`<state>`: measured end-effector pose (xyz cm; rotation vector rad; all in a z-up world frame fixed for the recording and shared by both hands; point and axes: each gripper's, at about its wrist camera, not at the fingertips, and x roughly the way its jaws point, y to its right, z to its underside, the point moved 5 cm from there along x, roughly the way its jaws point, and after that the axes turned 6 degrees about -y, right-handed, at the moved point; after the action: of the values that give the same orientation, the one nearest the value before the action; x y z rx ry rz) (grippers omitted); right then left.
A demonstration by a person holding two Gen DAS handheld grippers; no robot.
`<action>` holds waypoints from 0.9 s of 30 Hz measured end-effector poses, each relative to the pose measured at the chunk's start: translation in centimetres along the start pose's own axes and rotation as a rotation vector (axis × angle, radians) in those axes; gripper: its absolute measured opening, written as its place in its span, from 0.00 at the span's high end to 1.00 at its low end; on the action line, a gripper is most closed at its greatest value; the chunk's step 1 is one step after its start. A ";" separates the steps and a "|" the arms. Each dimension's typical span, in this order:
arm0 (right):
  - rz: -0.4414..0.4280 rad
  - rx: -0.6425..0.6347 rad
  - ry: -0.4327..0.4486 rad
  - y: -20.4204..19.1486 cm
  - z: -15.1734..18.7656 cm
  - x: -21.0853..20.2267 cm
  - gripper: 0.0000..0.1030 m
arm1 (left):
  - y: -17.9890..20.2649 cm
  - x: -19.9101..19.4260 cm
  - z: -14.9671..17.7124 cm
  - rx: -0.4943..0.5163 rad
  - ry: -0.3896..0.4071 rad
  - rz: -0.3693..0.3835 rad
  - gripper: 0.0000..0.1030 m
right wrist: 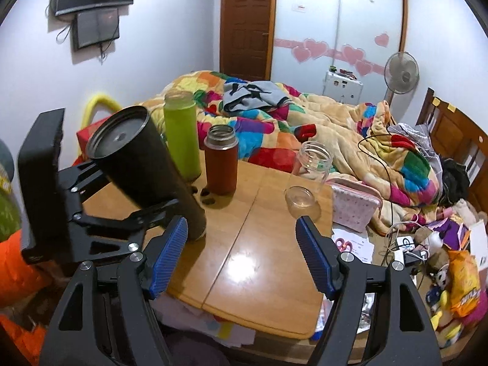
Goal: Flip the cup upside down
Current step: 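Lift the black thermos with the right gripper and rotate it upright, then lower the upright black thermos onto the table and open the right gripper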
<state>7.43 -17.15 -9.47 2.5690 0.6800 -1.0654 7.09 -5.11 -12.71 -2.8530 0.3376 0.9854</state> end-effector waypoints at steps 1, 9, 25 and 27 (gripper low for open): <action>0.001 0.009 0.006 0.0 -0.1 0.1 0.32 | -0.5 0.0 -0.2 -0.013 -0.015 0.009 0.38; -0.010 0.044 0.064 -1.0 -0.9 0.3 0.32 | -2.9 1.7 -1.0 -0.119 -0.129 0.082 0.38; -0.021 0.100 0.077 -0.4 -1.0 0.5 0.32 | -1.8 3.0 -2.1 -0.052 -0.168 0.034 0.38; -0.022 0.101 0.077 -0.4 -1.0 0.5 0.32 | -1.9 3.2 -2.1 -0.069 -0.168 0.035 0.38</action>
<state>8.11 -16.29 -9.16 2.7076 0.6908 -1.0370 11.25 -4.14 -12.94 -2.8074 0.3452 1.2565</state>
